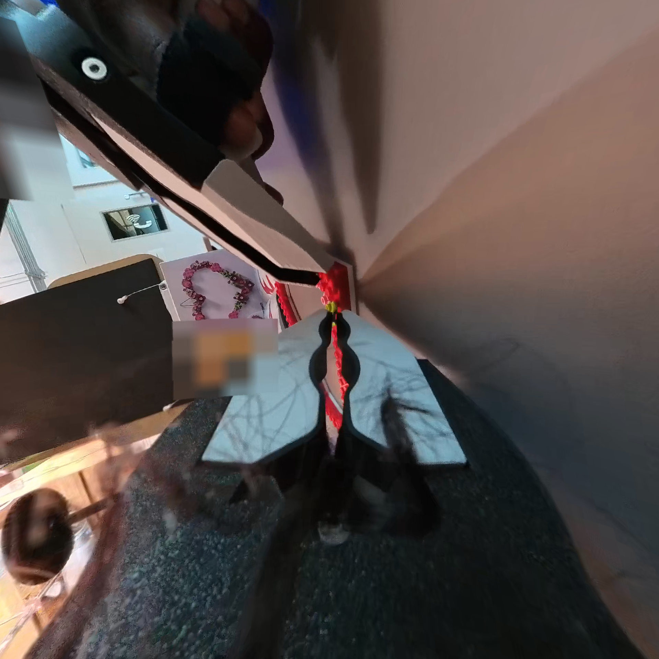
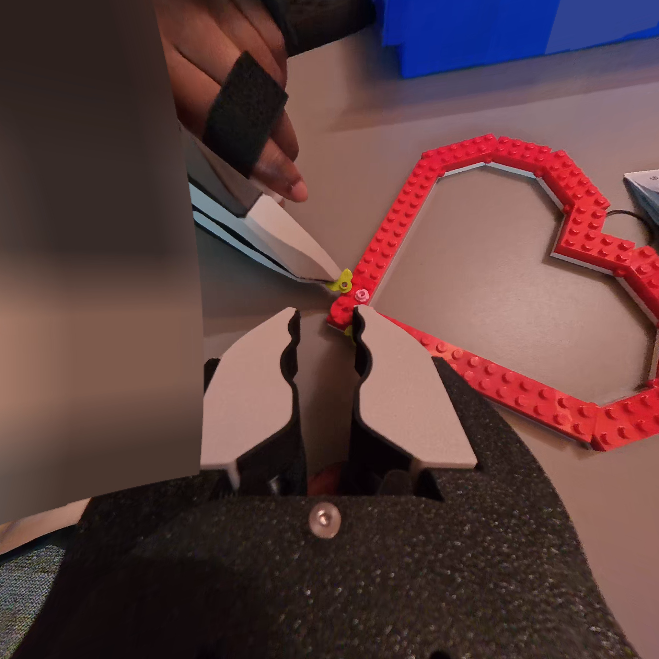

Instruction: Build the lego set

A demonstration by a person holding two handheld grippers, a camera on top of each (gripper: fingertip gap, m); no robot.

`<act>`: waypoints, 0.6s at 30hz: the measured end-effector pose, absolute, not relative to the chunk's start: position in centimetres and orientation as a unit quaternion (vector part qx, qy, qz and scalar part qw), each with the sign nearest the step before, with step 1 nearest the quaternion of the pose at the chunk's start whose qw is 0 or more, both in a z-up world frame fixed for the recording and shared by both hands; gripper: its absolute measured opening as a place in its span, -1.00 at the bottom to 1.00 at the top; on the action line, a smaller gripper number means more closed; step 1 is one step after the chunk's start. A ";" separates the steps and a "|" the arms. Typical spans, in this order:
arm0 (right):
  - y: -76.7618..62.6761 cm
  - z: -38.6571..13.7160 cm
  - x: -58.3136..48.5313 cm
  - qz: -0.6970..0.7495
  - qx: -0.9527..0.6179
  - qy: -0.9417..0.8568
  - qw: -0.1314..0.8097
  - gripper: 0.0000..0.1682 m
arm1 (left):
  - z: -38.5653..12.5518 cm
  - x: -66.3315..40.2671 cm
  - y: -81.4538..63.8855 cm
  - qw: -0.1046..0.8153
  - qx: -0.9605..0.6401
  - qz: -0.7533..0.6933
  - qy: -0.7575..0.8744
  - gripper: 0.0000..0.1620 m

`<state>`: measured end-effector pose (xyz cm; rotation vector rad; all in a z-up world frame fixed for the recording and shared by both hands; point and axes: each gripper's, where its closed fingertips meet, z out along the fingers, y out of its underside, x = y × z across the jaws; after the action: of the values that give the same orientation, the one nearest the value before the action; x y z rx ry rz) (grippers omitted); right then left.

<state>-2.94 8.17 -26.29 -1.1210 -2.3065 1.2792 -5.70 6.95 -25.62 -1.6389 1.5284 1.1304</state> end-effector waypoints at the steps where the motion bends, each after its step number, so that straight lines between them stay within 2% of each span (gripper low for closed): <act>1: 8.2 -26.3 -3.0 0.442 -0.387 -0.797 0.138 -0.67 | -25.6 -5.8 7.0 0.307 -0.623 0.429 0.578 -0.98; 18: 9.3 -26.4 -3.5 0.434 -0.402 -0.793 0.143 -0.61 | -25.4 -5.7 7.6 0.312 -0.638 0.424 0.563 -0.99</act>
<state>-3.48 9.31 -26.43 -1.1604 -2.2864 1.2529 -5.73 7.57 -25.40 -1.6823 1.4843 1.1177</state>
